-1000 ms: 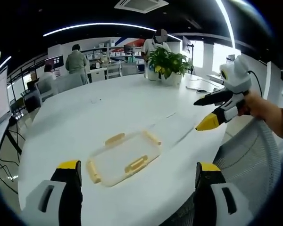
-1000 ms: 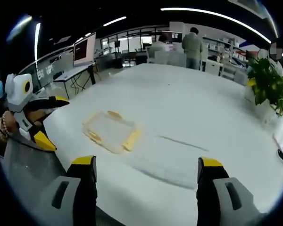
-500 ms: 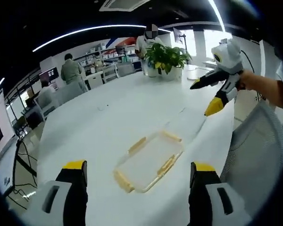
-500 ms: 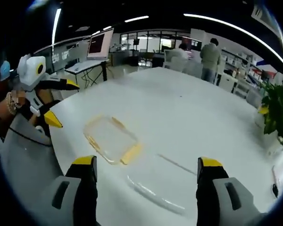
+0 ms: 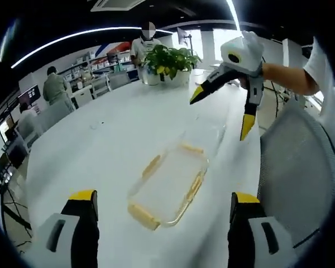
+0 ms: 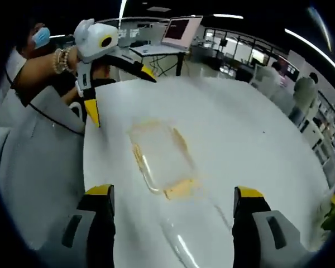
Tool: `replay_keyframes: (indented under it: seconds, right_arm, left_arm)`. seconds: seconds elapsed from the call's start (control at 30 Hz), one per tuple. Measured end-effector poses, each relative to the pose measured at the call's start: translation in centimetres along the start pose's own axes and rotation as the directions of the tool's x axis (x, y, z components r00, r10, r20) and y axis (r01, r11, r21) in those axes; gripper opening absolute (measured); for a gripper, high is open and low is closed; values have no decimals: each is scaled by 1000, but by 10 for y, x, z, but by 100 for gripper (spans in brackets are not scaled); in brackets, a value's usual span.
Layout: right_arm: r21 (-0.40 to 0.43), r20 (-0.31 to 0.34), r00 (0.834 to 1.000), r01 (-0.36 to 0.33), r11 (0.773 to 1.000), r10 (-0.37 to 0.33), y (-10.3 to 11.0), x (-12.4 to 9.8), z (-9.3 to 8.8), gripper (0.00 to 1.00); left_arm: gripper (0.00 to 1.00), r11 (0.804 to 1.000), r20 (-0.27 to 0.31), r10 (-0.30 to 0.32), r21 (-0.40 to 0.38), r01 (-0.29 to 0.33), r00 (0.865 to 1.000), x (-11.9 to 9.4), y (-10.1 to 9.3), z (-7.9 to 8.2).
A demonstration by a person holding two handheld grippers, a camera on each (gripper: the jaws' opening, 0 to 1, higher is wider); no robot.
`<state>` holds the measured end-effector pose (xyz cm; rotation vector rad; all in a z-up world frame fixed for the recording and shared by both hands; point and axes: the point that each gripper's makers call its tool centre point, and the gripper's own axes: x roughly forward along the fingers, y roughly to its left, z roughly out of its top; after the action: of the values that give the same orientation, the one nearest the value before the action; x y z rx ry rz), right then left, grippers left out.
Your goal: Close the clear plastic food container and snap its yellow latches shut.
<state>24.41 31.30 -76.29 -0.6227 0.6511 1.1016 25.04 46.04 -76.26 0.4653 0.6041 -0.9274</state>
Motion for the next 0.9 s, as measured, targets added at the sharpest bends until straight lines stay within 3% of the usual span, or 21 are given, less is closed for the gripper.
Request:
replay_keyframes:
  seconds: [0.13,0.27,0.37,0.53,0.6,0.67,0.73,0.8,0.9]
  right_arm:
    - [-65,-14,997,-83,994,82,3,8,5,84]
    - [-94,-42,990,-138,986,135,-3,16,7,85]
    - [-98,-49,981,-192,976,188,-3,23,7,88]
    - [-123,-22,970,-242,962,241,-6,35,10,83]
    - [-123,-18,970,-243,962,243,-11,40,10,83]
    - [-150,-31,972,-234,961,232,-15,46,7,87]
    - [-139,-69,969,-243,960,236,-17,51,-1,88]
    - [-139,-83,967,-251,958,242,-17,55,-5,85]
    - [-164,-127,959,-270,949,252,-16,59,-15,72]
  left_arm:
    - [74,994,-129,-94,42,100,987,6,-5,-20]
    - [76,989,-211,-68,117,94,975,12,13,-32]
    - [74,985,-226,-65,142,98,972,16,25,-32]
    - [70,972,-227,-152,141,187,962,23,29,-31]
    - [66,951,-263,-181,197,236,948,27,30,-36]
    - [65,945,-321,-160,222,238,934,31,39,-45]
    - [64,940,-325,-174,226,255,929,37,41,-47]
    - [63,937,-329,-193,218,273,924,41,41,-47]
    - [62,932,-341,-213,211,296,915,45,40,-50]
